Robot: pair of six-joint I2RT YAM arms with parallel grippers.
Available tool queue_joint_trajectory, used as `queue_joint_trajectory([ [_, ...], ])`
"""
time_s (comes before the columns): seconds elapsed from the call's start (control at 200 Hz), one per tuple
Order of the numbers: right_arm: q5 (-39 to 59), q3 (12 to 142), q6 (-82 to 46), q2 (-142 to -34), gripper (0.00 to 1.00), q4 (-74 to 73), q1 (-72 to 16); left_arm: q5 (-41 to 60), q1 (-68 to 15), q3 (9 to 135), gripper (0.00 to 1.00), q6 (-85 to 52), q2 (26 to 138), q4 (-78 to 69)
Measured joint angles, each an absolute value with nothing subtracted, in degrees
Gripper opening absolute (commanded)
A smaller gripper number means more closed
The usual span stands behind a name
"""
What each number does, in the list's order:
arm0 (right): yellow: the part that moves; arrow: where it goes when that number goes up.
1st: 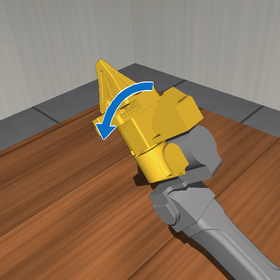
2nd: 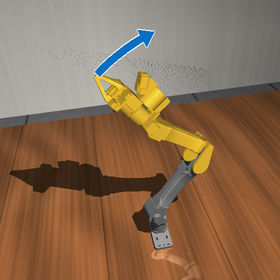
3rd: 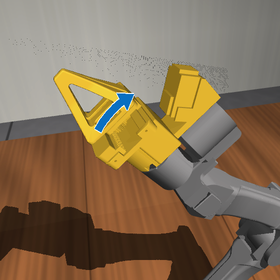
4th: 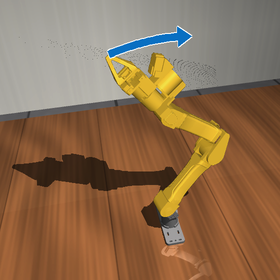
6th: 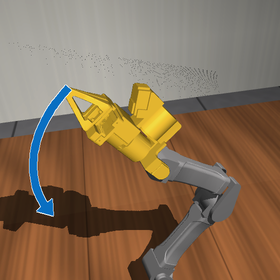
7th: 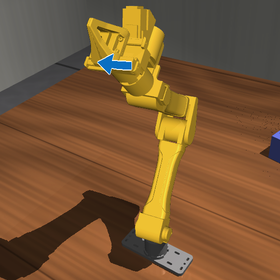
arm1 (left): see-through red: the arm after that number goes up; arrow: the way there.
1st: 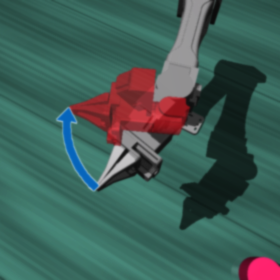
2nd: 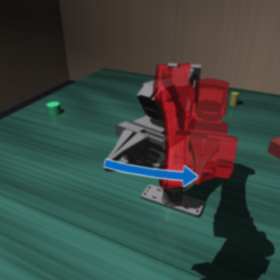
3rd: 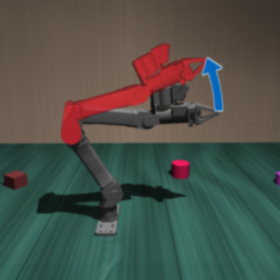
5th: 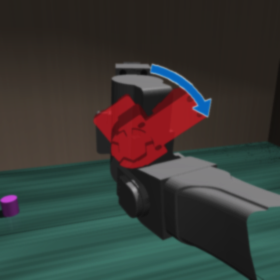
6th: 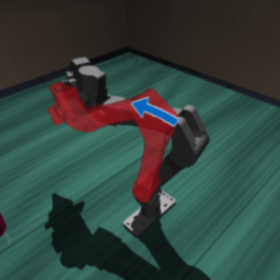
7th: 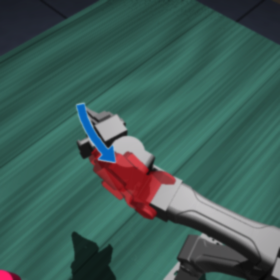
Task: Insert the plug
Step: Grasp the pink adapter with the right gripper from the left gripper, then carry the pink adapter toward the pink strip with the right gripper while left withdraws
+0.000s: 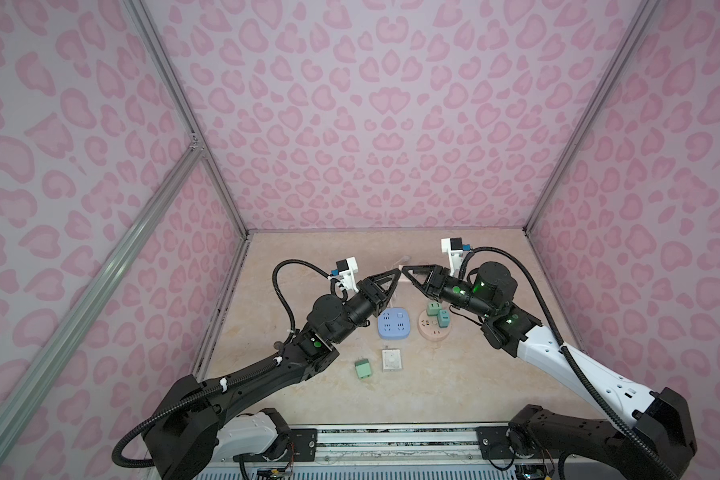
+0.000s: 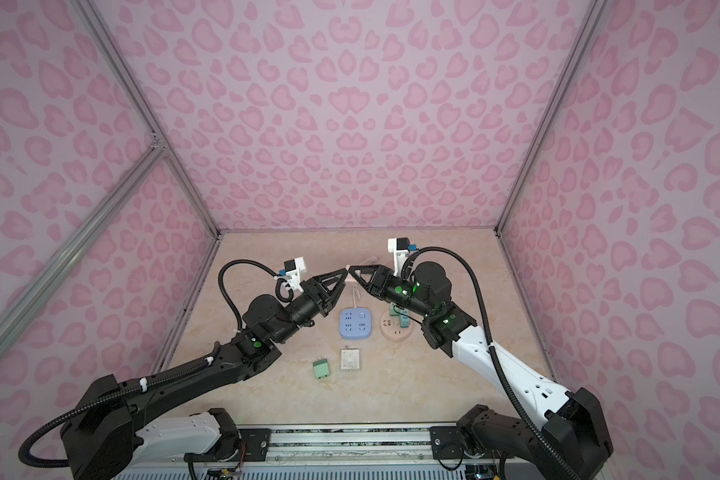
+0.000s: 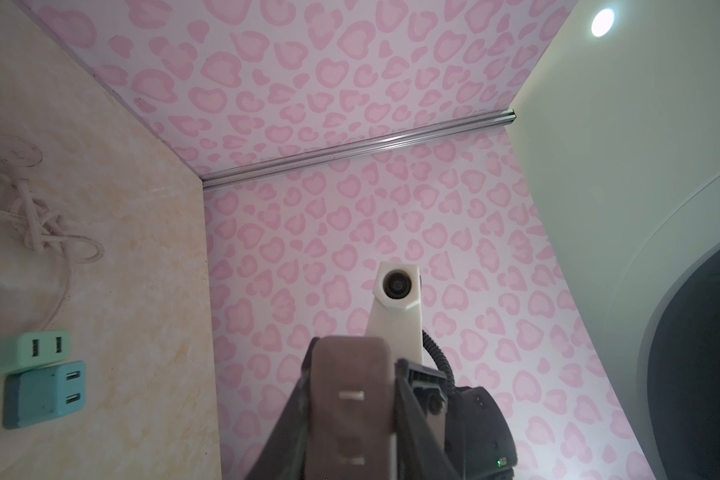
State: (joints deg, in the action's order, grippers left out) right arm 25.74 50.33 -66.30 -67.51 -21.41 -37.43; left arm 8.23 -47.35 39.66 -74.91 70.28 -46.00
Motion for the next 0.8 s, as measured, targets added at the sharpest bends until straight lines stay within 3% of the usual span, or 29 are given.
queue_joint_trajectory([
  [0.095, 25.7, 50.0, -67.5, -67.5, 0.24, -22.9, -37.4, 8.2, -47.4, 39.7, 0.03, -74.9, 70.3, -46.5],
  [0.21, 25.8, 49.6, -70.3, -67.8, 0.09, -25.0, -37.4, 8.1, -47.3, 39.7, 0.04, -74.3, 70.3, -47.3],
  [0.27, 25.8, 49.2, -71.4, -68.1, 0.0, -26.0, -37.3, 7.7, -47.3, 39.7, 0.3, -73.8, 70.4, -47.2],
  [0.335, 25.7, 49.1, -71.7, -68.4, 0.0, -26.1, -37.3, 7.4, -47.3, 39.8, 0.62, -73.8, 70.5, -46.4],
  [0.445, 27.3, 48.9, -69.7, -68.4, 0.0, -25.6, -37.5, 8.9, -47.4, 39.9, 0.81, -74.4, 69.9, -43.0],
  [0.6, 27.2, 48.0, -68.3, -68.1, 0.0, -23.7, -36.6, 7.1, -46.1, 39.8, 0.85, -70.5, 62.4, -31.0],
  [0.8, 26.7, 49.4, -64.3, -67.0, 0.0, -13.7, -35.6, -2.8, -44.7, 51.1, 0.83, -54.7, 53.9, 1.4],
])
